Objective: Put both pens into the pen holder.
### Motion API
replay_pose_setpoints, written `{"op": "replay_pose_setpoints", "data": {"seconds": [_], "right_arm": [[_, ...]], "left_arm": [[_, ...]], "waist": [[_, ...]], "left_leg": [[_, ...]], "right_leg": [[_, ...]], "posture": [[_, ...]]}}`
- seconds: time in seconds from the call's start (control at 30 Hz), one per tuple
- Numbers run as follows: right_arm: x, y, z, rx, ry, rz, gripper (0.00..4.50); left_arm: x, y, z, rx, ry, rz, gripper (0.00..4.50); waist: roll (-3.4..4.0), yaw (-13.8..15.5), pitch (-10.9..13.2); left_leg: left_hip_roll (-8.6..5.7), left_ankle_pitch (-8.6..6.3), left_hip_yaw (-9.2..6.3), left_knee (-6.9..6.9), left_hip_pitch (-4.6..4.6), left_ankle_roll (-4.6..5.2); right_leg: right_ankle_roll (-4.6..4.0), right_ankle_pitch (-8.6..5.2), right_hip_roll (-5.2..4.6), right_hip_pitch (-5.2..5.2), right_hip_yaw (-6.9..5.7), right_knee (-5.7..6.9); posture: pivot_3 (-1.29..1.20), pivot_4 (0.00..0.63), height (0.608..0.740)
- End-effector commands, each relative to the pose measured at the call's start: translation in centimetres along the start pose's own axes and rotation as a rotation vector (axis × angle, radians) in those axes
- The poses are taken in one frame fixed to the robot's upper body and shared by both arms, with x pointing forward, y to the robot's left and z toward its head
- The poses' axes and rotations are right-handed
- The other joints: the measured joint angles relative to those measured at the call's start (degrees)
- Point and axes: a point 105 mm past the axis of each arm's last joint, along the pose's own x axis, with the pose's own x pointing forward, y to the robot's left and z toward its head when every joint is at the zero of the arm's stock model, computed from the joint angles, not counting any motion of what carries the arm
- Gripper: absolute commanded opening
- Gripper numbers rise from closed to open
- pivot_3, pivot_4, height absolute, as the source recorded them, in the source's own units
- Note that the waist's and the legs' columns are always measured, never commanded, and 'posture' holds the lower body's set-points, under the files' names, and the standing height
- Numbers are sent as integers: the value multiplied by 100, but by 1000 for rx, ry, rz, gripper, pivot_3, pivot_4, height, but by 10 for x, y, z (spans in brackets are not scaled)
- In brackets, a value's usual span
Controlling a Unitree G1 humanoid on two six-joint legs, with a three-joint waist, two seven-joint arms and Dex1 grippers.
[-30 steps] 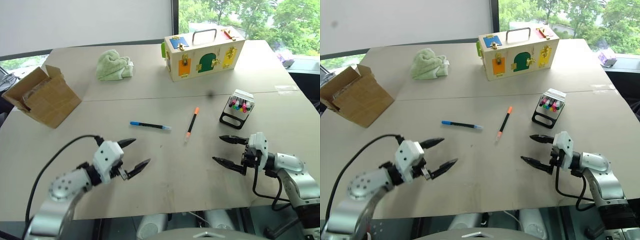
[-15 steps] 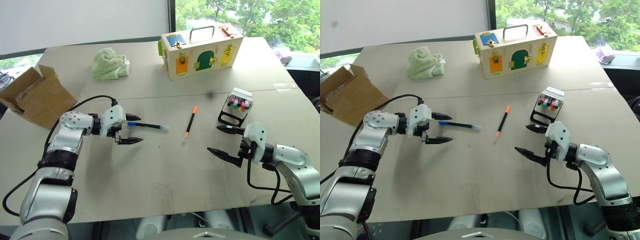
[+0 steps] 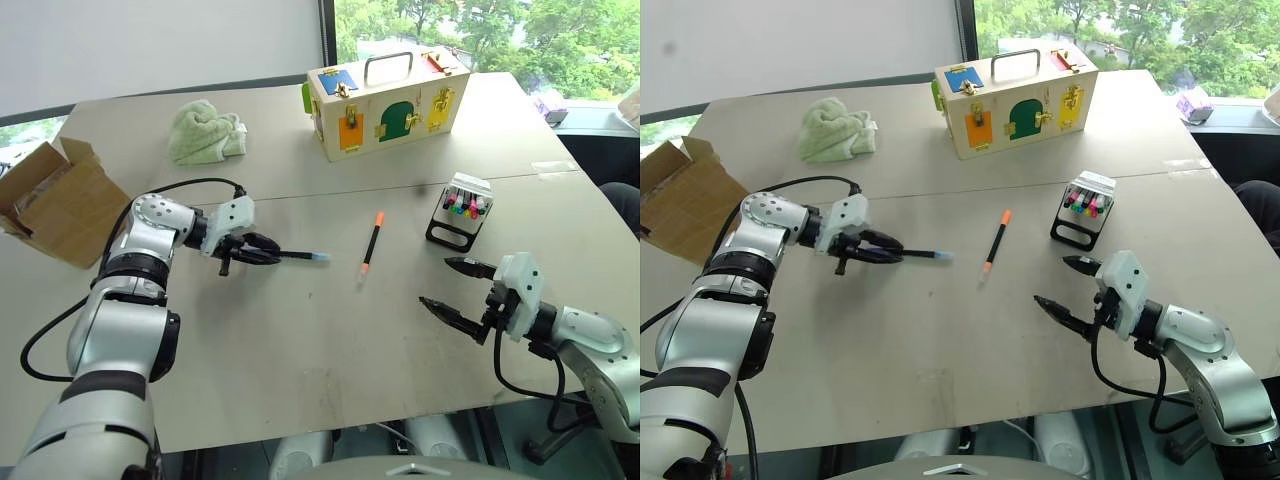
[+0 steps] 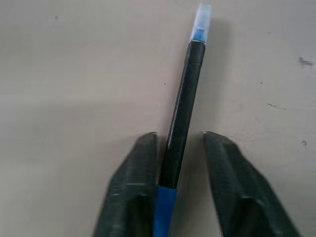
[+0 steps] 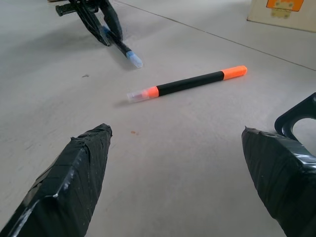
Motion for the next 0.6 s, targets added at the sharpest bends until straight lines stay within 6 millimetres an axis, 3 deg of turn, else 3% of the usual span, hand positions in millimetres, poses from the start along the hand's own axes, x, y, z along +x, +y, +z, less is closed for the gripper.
{"op": "replay_pose_setpoints", "data": {"seconds": [0.03,0.17,0.23,0.37,0.5,0.6], "right_arm": [[0,0,14,0,-55,1,4500],[8,3,16,41,-71,37,4500],[12,8,19,94,-91,66,4500],[19,11,31,172,-157,86,4500],[41,24,46,271,-221,172,4500],[57,31,59,339,-272,221,4500]], "left_arm": [[1,-17,-22,-70,68,-81,92],[6,-27,-27,-123,-5,-78,92],[10,-27,-12,-171,-171,-40,92],[5,-36,31,-273,-489,-37,92],[4,-68,97,-304,-766,-52,92],[7,-84,124,-333,-850,-72,92]], "waist": [[0,-1,0],[7,-47,-4],[13,-52,-8],[14,-12,-6],[-2,62,0],[2,52,-2]], "left_leg": [[0,-1,0,10,0,1],[0,-14,11,25,13,24],[3,-15,10,30,17,25],[8,-15,5,36,12,25],[12,-15,-5,42,-4,25],[10,-15,-11,43,0,24]], "right_leg": [[0,0,0,0,1,8],[1,-1,2,0,20,38],[1,-1,2,1,23,44],[0,0,1,1,42,46],[0,0,-2,-3,37,42],[-1,1,-6,1,29,43]], "posture": [[0,150,740],[0,150,740],[0,150,740],[0,150,740],[0,150,740],[0,150,740]]}}
